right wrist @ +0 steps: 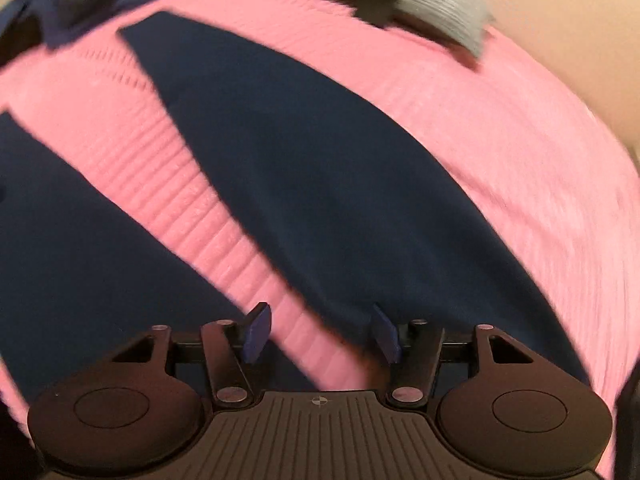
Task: Fold clothes
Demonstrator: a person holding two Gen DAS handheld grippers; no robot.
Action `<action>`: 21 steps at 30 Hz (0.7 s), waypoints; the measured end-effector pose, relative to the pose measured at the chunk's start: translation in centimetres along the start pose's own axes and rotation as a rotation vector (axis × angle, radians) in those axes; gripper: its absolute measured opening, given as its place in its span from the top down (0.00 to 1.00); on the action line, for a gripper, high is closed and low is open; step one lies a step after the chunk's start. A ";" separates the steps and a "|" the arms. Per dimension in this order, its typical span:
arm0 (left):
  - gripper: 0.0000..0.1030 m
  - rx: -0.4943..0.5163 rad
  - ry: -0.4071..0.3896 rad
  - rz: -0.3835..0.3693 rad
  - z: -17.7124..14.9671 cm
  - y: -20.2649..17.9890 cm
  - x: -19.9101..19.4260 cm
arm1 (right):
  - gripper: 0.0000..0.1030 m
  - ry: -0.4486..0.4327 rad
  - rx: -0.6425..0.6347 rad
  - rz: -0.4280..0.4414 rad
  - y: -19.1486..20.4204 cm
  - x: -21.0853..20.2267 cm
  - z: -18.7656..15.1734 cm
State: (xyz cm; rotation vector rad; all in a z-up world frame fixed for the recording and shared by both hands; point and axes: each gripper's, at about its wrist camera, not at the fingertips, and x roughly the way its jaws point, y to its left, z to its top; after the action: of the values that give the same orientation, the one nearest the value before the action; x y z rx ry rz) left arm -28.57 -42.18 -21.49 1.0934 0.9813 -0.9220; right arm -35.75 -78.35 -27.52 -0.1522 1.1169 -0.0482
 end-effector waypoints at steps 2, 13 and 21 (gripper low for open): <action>0.49 -0.011 -0.010 0.006 0.3 0.1 -1.0 | 0.44 0.035 0.091 0.012 -0.4 -2.0 -1.9; 0.41 -0.074 -0.022 0.079 -0.1 -1.1 -8.7 | 0.27 0.157 0.465 0.017 -1.5 -14.5 -11.5; 0.36 -0.283 0.003 0.148 -3.3 -1.5 -13.7 | 0.26 0.134 0.416 0.036 -1.6 -17.6 -10.8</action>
State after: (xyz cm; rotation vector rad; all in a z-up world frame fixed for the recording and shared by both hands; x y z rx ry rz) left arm -34.57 -37.80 -9.49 0.9133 0.9855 -0.6395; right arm -53.11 -78.98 -16.21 0.2459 1.2187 -0.2595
